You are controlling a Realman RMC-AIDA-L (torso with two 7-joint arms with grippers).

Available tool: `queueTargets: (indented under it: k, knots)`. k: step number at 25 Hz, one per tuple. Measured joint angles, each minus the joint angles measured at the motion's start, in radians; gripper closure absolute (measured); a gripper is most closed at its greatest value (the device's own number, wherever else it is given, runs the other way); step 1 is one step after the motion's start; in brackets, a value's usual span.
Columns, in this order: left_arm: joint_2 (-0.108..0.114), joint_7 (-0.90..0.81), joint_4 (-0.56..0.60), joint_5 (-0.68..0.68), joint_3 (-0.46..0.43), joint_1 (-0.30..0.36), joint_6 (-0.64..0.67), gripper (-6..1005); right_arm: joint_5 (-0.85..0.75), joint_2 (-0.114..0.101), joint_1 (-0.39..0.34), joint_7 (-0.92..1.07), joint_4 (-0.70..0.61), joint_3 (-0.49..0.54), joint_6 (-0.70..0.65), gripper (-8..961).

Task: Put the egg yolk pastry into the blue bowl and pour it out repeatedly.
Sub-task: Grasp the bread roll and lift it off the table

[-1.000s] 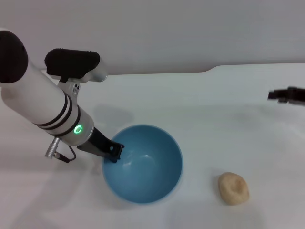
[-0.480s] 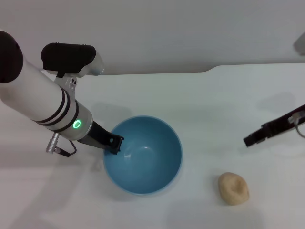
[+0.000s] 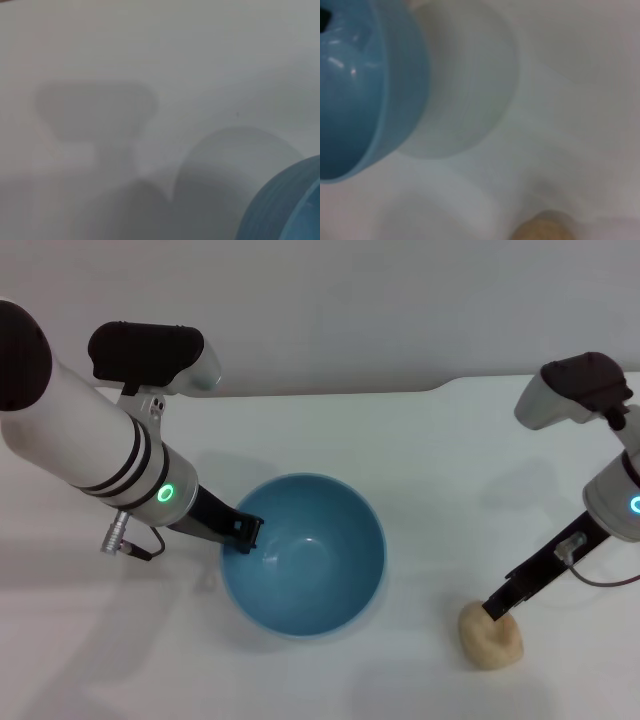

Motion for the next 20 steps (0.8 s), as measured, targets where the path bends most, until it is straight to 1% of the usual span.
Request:
queueTargets:
  k: [3, 14, 20]
  knots:
    - [0.000, 0.000, 0.000, 0.000, 0.000, 0.000, 0.006, 996, -0.003, 0.007, 0.004, 0.000, 0.003, -0.003, -0.008, 620]
    - [0.000, 0.000, -0.001, 0.000, 0.000, -0.002, 0.015, 996, -0.022, 0.009, 0.000, 0.003, 0.030, -0.039, -0.009, 620]
    - [0.000, 0.017, 0.001, 0.004, 0.003, -0.001, 0.027, 996, -0.035, 0.012, -0.002, 0.008, 0.054, -0.045, 0.021, 621]
